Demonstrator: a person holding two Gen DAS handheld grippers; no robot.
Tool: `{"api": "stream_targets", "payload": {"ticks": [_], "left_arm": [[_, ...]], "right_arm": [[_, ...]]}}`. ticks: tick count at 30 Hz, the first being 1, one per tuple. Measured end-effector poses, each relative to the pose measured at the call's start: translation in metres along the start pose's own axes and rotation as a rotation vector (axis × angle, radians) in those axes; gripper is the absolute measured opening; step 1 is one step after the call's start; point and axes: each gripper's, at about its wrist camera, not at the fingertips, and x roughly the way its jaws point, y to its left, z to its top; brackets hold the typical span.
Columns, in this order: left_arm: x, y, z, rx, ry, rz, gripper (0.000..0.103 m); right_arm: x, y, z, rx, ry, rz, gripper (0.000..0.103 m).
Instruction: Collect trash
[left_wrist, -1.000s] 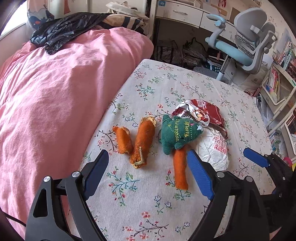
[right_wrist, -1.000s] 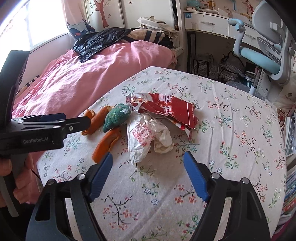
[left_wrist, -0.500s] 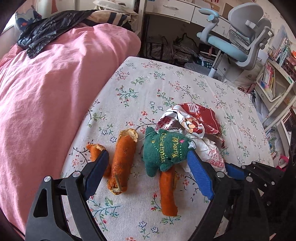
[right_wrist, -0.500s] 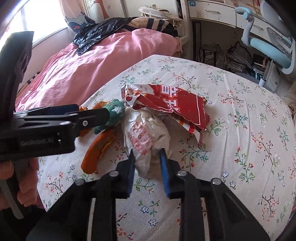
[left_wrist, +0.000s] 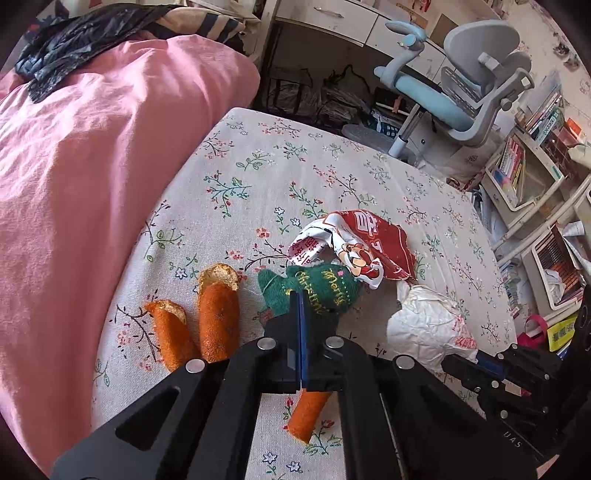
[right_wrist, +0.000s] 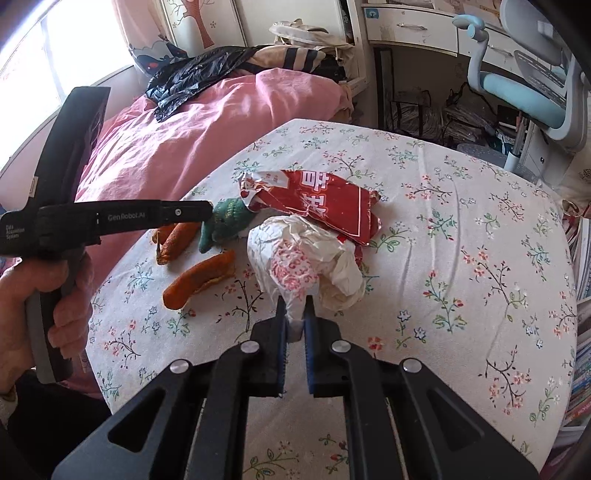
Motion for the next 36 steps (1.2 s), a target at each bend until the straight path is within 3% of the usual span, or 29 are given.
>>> {"api": "stream_targets", "payload": {"ticks": [12,23,27,28,30,32,34,36], "left_arm": [[-0.049,0.004,-0.010,-0.012,-0.085,-0.021,0.001],[-0.070,0.011,-0.027,-0.024,-0.097,-0.024,0.001],[-0.059,0.025,-0.025,-0.061,-0.064,0.063,0.001],[-0.058,0.031,-0.024,-0.078,-0.064,0.106,0.004],[-0.054,0.043,-0.020,-0.107,-0.069,0.144,0.020],[-0.047,0.050,-0.016,-0.125,-0.071,0.178,0.047],[-0.034,0.049,-0.012,-0.117,-0.042,0.191,0.056],[-0.017,0.042,-0.012,-0.075,0.002,0.209,0.056]], "right_arm": [[-0.041,-0.019,-0.016,0.064,-0.072,0.008,0.009],[-0.060,-0.007,-0.033,0.040,-0.100,0.041,0.009],[-0.063,-0.006,-0.036,0.040,-0.103,0.048,0.009],[-0.062,-0.006,-0.036,0.040,-0.103,0.050,0.009],[-0.060,-0.006,-0.035,0.041,-0.098,0.057,0.009],[-0.056,-0.004,-0.034,0.033,-0.089,0.063,0.009],[-0.052,0.001,-0.034,0.014,-0.078,0.064,0.009],[-0.049,0.006,-0.035,-0.012,-0.070,0.057,0.009]]}}
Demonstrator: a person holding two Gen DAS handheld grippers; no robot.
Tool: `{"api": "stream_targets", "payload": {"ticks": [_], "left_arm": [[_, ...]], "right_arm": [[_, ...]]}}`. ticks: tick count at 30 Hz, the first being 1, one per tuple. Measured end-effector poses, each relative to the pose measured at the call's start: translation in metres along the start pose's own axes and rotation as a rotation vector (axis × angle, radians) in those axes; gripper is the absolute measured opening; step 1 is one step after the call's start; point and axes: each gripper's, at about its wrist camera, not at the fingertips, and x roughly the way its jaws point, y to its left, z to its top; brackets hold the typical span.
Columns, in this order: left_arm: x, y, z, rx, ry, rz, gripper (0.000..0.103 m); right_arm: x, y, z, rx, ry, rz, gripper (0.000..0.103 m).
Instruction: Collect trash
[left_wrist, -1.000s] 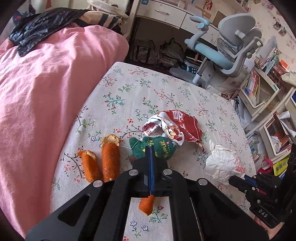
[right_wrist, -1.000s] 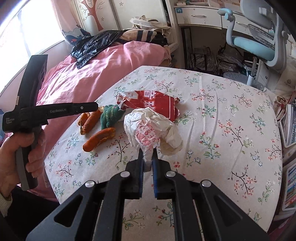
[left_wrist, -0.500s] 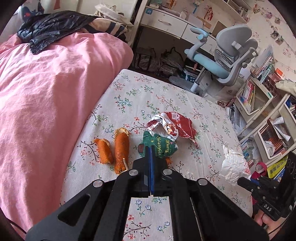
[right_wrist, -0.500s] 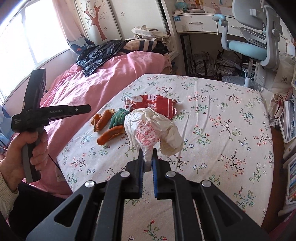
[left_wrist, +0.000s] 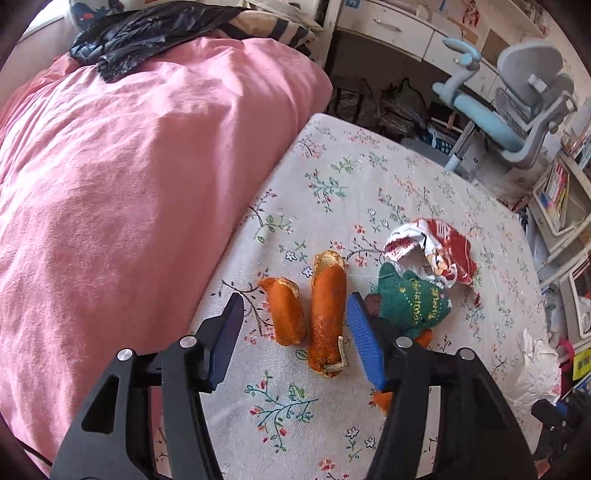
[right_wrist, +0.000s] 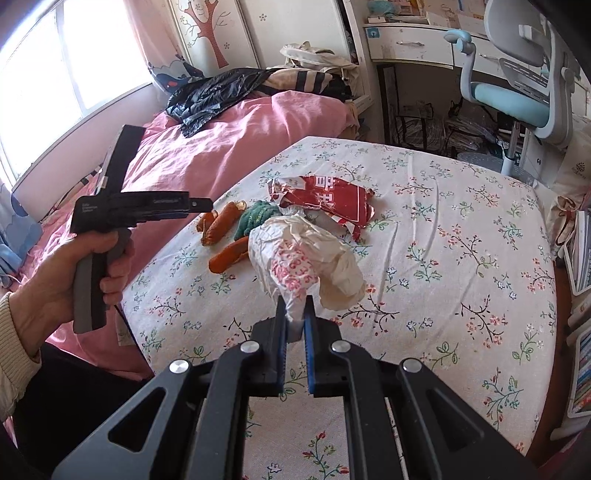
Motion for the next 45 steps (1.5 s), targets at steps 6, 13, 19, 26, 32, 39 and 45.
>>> {"api": "stream_targets", "payload": {"ticks": [6,13,19,26,32,39,45], "left_arm": [[0.013,-0.014,-0.007,0.087,0.049,-0.022,0.032],[-0.066,-0.007,-0.021,0.035,-0.066,-0.165,0.028],[-0.123,-0.017,-0.082,0.061,-0.052,-0.286,0.028],[-0.128,-0.024,-0.181,0.037,0.248,-0.362,0.032],[-0.138,-0.036,-0.200,0.086,0.204,-0.274,0.053],[-0.180,-0.031,-0.103,0.063,-0.187,-0.157,0.087],[-0.141,-0.054,-0.012,0.069,-0.176,-0.120,0.088]], "right_arm": [[0.008,0.005,-0.004,-0.032,0.022,0.006,0.009],[-0.013,0.050,-0.016,-0.169,0.007,0.131,0.009],[-0.032,0.117,-0.063,-0.408,0.197,0.215,0.014],[-0.053,0.100,-0.084,-0.335,0.251,0.112,0.057],[-0.058,0.040,-0.053,-0.046,0.118,-0.159,0.073],[-0.004,0.004,-0.029,0.164,0.078,-0.315,0.079],[0.029,-0.010,-0.006,0.201,0.072,-0.380,0.079]]}}
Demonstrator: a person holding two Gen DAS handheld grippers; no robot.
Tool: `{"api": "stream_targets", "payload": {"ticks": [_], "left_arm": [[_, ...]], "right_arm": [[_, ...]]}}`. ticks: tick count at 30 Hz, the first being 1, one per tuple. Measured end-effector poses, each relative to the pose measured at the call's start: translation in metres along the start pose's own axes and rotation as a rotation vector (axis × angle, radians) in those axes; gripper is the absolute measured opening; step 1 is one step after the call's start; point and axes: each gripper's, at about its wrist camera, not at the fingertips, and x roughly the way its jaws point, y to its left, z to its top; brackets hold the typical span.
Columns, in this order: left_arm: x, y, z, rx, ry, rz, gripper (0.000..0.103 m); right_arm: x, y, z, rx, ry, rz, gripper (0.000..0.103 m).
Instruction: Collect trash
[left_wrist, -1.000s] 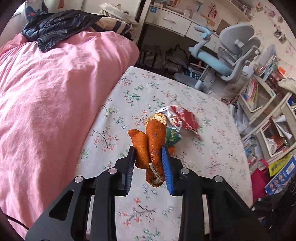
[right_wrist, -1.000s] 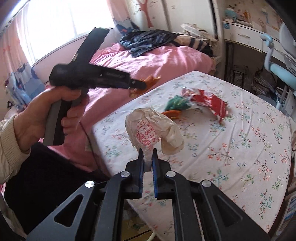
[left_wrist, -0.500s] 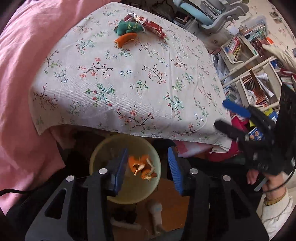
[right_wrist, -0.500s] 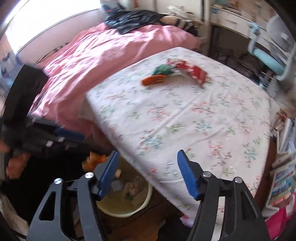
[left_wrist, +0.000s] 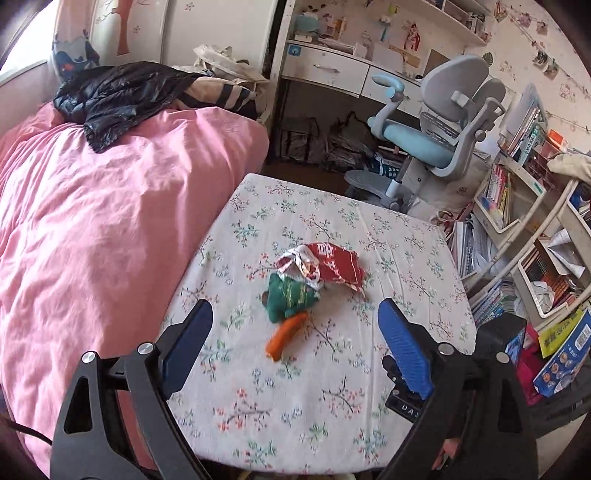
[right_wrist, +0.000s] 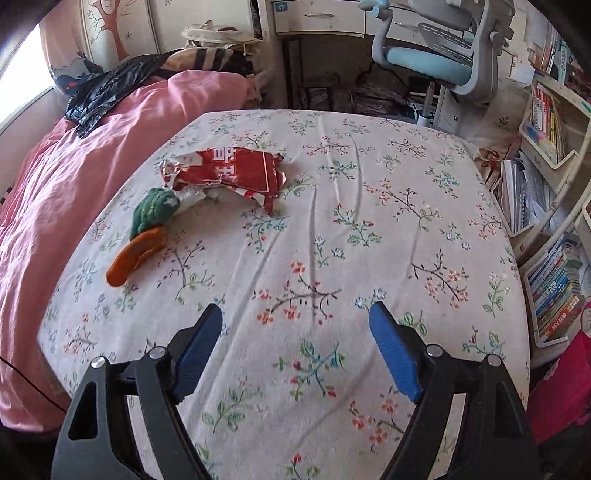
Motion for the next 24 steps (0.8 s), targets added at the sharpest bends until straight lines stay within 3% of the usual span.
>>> {"api": "stream_targets", "payload": {"ticks": [2,5,7,24], "left_arm": [[0.011,0.007,0.002,-0.014,-0.011,0.024,0.089],[0.033,0.015,0.005,-0.016,0.048,0.054,0.089],[0.034,0.018,0.006,-0.002,0.025,0.065,0.089],[0.041,0.018,0.015,-0.007,0.020,0.011,0.093]], "right_arm": [[0.007,0.002,0.006,-0.002,0.002,-0.018,0.081],[0.019,0.004,0.012,-0.007,0.020,-0.036,0.082],[0.026,0.003,0.014,0.011,0.030,-0.042,0.082],[0.042,0.005,0.016,0.014,0.060,-0.060,0.096]]}}
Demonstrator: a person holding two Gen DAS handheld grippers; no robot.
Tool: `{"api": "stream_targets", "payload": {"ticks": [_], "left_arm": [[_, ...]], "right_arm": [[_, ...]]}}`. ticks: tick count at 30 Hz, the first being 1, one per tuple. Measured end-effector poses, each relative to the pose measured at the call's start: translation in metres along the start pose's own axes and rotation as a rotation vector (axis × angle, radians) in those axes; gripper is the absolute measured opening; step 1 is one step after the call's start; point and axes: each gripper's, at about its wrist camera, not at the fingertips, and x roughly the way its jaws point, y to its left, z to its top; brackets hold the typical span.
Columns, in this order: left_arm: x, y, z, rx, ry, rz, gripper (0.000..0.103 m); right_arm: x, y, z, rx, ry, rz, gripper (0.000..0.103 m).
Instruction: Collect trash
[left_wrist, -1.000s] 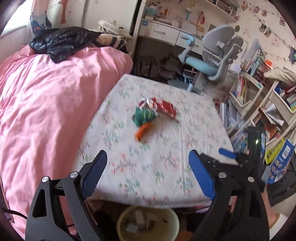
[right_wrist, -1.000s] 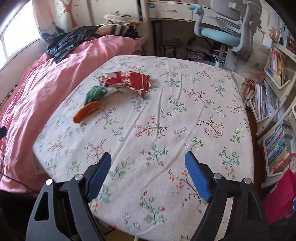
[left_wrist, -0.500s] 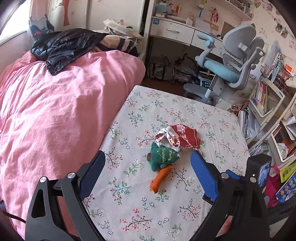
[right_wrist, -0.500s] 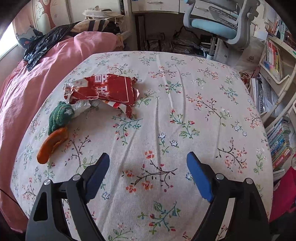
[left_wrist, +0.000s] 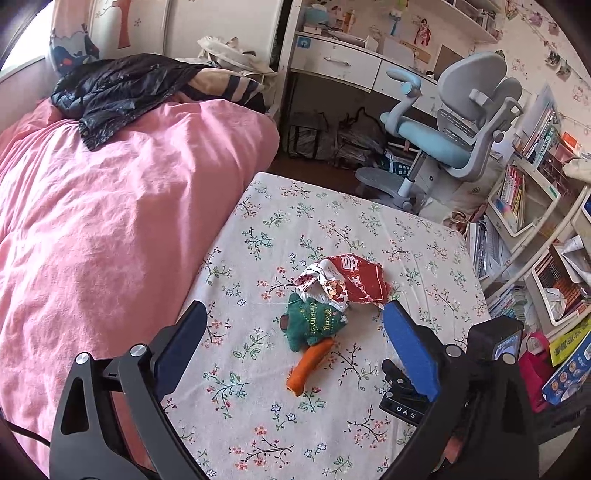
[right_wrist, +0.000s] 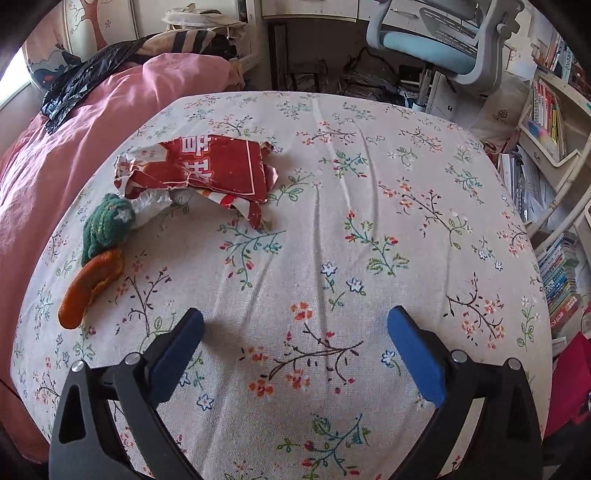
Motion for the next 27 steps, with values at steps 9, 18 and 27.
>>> {"api": "stream_targets", "payload": {"ticks": [9,18,27], "left_arm": [[-0.0010,-0.0053,0.0008,0.018,-0.001,-0.013,0.094],[-0.0011,-0.0060,0.0012,0.019,-0.001,-0.016,0.095],[-0.0027,-0.0068,0.0046,0.018,-0.003,-0.026,0.095]], "right_arm": [[0.0002,0.0003,0.0000,-0.001,0.000,0.000,0.096],[0.0004,0.0005,-0.0002,-0.001,0.000,-0.001,0.096],[0.0007,0.0003,0.0000,-0.001,-0.001,0.000,0.096]]}}
